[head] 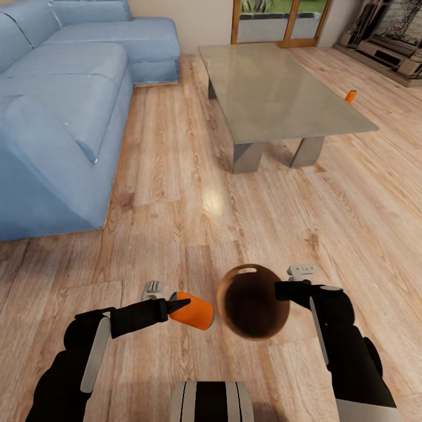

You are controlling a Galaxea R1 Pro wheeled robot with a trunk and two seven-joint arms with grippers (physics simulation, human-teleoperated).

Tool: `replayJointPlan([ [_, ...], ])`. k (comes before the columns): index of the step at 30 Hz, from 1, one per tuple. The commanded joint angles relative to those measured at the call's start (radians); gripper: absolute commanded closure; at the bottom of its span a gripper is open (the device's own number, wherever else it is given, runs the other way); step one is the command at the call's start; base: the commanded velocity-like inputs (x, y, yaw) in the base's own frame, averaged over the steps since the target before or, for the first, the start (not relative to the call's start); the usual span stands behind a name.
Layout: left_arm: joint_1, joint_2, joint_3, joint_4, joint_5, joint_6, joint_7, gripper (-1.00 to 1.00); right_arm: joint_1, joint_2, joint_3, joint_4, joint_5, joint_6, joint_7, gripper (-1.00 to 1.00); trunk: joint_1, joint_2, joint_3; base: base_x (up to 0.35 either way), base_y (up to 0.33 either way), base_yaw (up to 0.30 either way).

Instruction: Put the three can of soda from the living room inside the tash can in the kitchen.

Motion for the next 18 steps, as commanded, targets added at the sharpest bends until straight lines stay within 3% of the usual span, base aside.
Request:
replayJointPlan([
  [1, 0.000, 0.000, 0.000, 0.000, 0.001, 0.001, 0.000, 1.00, 0.000, 0.001, 0.003, 0.000, -0.010, 0.002, 0.000, 1.00, 0.000, 0.000, 0.000, 0.000, 0.000, 0.000],
  [18, -0.003, -0.006, 0.001, 0.000, 0.005, 0.003, -0.021, 1.00, 0.000, -0.002, 0.012, -0.001, -0.012, 0.003, 0.009, 1.00, 0.000, 0.000, 0.000, 0.000, 0.000, 0.000],
])
